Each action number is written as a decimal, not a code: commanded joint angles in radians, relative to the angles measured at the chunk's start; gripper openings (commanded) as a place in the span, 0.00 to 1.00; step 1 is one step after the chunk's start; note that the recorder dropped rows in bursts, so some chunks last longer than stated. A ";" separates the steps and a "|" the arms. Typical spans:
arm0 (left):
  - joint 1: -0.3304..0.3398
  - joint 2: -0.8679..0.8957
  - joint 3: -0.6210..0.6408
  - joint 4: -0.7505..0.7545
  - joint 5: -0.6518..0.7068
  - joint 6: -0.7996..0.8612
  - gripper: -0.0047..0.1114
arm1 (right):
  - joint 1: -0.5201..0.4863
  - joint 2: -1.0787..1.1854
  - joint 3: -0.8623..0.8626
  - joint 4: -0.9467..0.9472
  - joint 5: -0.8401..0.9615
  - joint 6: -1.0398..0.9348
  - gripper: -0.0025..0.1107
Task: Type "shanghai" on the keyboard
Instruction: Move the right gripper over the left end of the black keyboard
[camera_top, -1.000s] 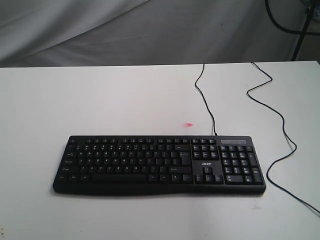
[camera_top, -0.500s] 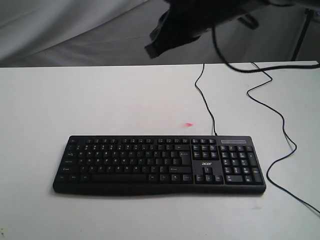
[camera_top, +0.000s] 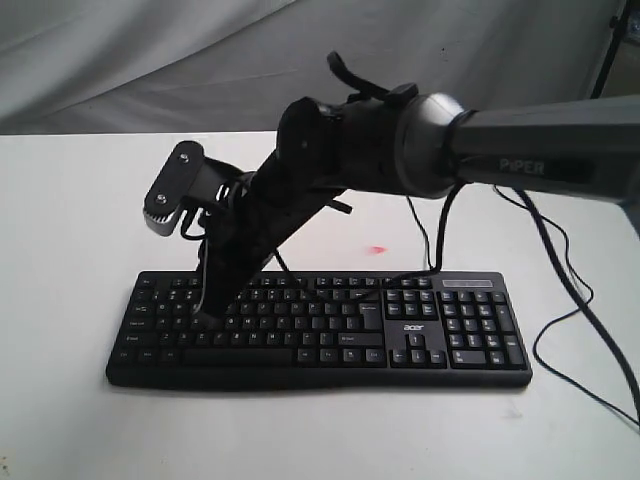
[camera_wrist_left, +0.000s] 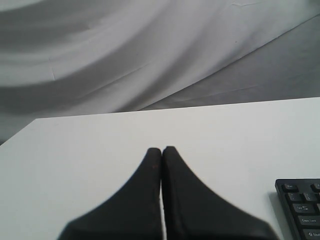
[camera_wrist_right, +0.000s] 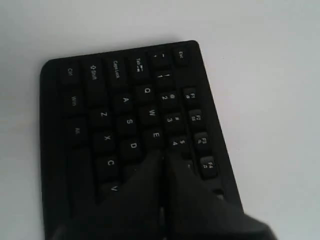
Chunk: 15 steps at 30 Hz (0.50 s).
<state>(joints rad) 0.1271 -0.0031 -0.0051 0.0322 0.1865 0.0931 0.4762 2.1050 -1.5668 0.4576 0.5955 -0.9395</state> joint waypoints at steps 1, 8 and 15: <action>-0.004 0.003 0.005 -0.001 -0.003 -0.003 0.05 | 0.026 0.004 -0.005 0.017 -0.046 -0.008 0.02; -0.004 0.003 0.005 -0.001 -0.003 -0.003 0.05 | 0.025 0.009 -0.005 0.111 -0.077 -0.008 0.02; -0.004 0.003 0.005 -0.001 -0.003 -0.003 0.05 | 0.025 0.029 -0.005 0.157 -0.121 -0.008 0.02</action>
<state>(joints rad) 0.1271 -0.0031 -0.0051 0.0322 0.1865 0.0931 0.4988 2.1256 -1.5668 0.5957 0.4918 -0.9413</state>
